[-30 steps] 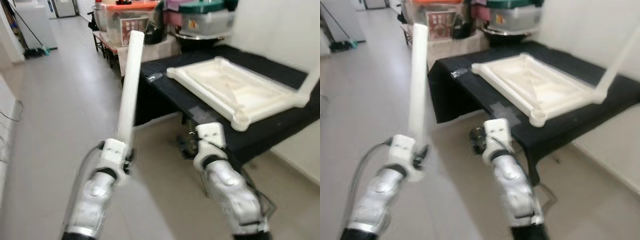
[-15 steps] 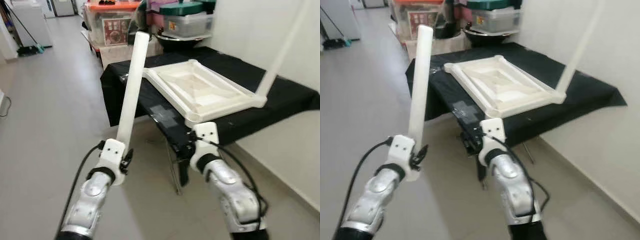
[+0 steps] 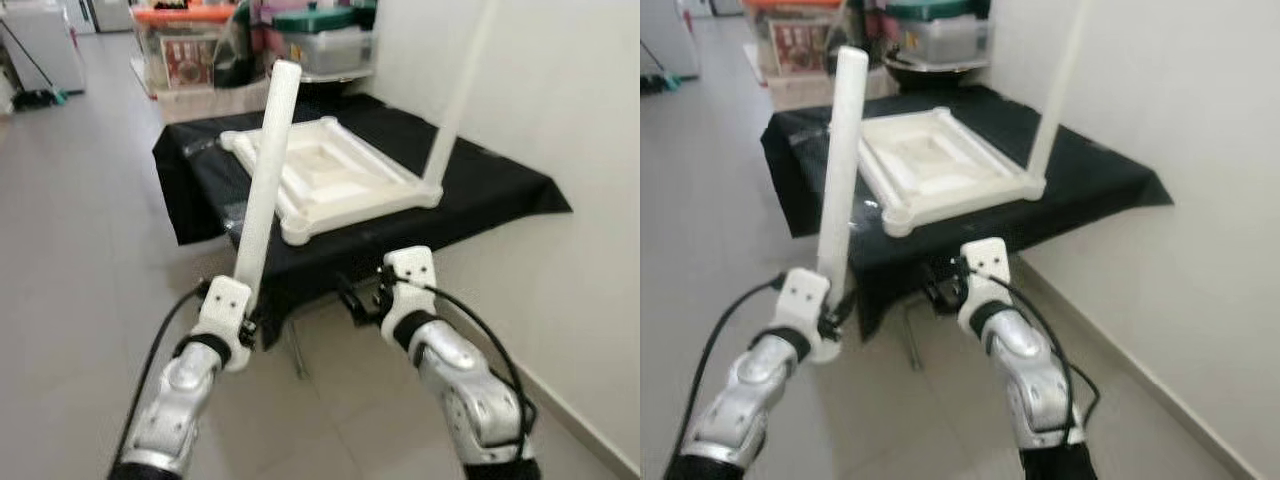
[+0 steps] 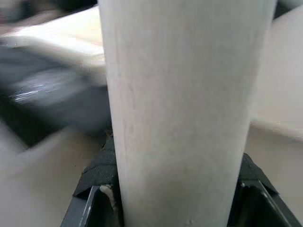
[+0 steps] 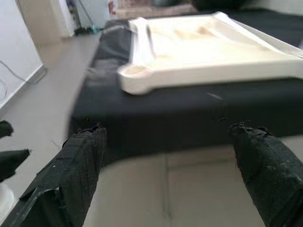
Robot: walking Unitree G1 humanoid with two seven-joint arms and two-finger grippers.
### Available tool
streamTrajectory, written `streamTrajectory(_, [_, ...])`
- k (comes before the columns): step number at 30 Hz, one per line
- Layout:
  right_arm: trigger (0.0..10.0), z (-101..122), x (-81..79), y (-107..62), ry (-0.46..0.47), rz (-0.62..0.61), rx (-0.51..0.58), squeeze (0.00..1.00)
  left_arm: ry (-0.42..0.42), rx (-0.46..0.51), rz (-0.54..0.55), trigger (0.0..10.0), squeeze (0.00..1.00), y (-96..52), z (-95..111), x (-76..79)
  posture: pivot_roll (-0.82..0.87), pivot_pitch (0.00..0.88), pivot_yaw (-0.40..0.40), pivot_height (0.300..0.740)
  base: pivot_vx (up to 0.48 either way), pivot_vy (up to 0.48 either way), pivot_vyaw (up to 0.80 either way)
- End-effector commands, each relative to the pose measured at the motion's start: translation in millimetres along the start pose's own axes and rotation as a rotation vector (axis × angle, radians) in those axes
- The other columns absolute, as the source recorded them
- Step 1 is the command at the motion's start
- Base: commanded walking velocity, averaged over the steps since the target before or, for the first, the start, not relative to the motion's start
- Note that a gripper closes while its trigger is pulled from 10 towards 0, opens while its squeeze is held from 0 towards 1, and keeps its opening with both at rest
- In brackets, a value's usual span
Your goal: Building children table
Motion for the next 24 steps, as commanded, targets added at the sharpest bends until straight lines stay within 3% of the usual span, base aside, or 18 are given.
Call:
streamTrajectory(1, [10.0, 9, -8.9, 0.0, 0.031, 0.051, 0.037, 0.0, -0.006, 0.029, -0.02, 10.0, 0.0, -2.3, 9, -1.3, -0.06, 0.0, -0.013, 0.74, 0.0, 0.0, 0.0])
streamTrajectory(4, [10.0, 11, -13.5, -2.2, 0.038, 0.101, 0.052, 0.0, -0.008, 0.032, -0.052, 10.0, 0.0, -3.3, 10, 3.6, -0.06, 0.0, -0.014, 0.74, 0.0, 0.0, 0.0])
streamTrajectory(6, [10.0, 24, -23.3, -10.4, 0.091, 0.229, 0.105, 0.0, 0.007, 0.017, -0.13, 10.0, 0.0, -7.7, 8, 12.4, -0.06, 0.0, -0.013, 0.74, 0.0, 0.0, 0.0])
streamTrajectory(12, [10.0, 49, -36.3, -27.0, 0.197, 0.423, 0.214, 0.0, 0.008, 0.004, -0.282, 10.0, 0.0, -18.0, 9, 27.3, -0.06, 0.0, -0.01, 0.74, 0.0, 0.0, 0.0])
streamTrajectory(13, [10.0, 49, -36.3, -27.0, 0.197, 0.423, 0.214, 0.0, 0.008, 0.004, -0.282, 10.0, 0.0, -18.0, 9, 27.3, -0.06, 0.0, -0.01, 0.74, 0.0, 0.0, 0.0])
streamTrajectory(18, [10.0, 56, -53.3, -36.4, 0.198, 0.548, 0.248, 0.0, 0.0, -0.029, -0.497, 10.0, 0.0, -35.5, 10, 54.3, -0.05, 0.0, -0.012, 0.74, 0.0, 0.0, 0.0])
streamTrajectory(20, [10.0, 56, -53.3, -36.4, 0.198, 0.548, 0.248, 0.0, 0.0, -0.029, -0.497, 10.0, 0.0, -35.5, 10, 54.3, -0.05, 0.0, -0.012, 0.74, 0.0, 0.0, 0.0])
streamTrajectory(24, [10.0, 57, -72.1, -45.1, 0.184, 0.64, 0.258, 0.0, -0.003, -0.053, -0.58, 10.0, 0.0, -39.8, 9, 64.8, -0.05, 0.0, -0.013, 0.74, 0.0, 0.0, 0.0])
Point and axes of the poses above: a point about 5 cm out from each wrist's last joint towards the gripper, its own y axis pointing out of the wrist towards the gripper, its own z axis along the axis of the wrist's last joint, x = y × z, the point moved 6 cm from there along y, pointing out of the wrist towards the gripper, and after that the axes turned 13 degrees about -y, right-handed, at the moved point
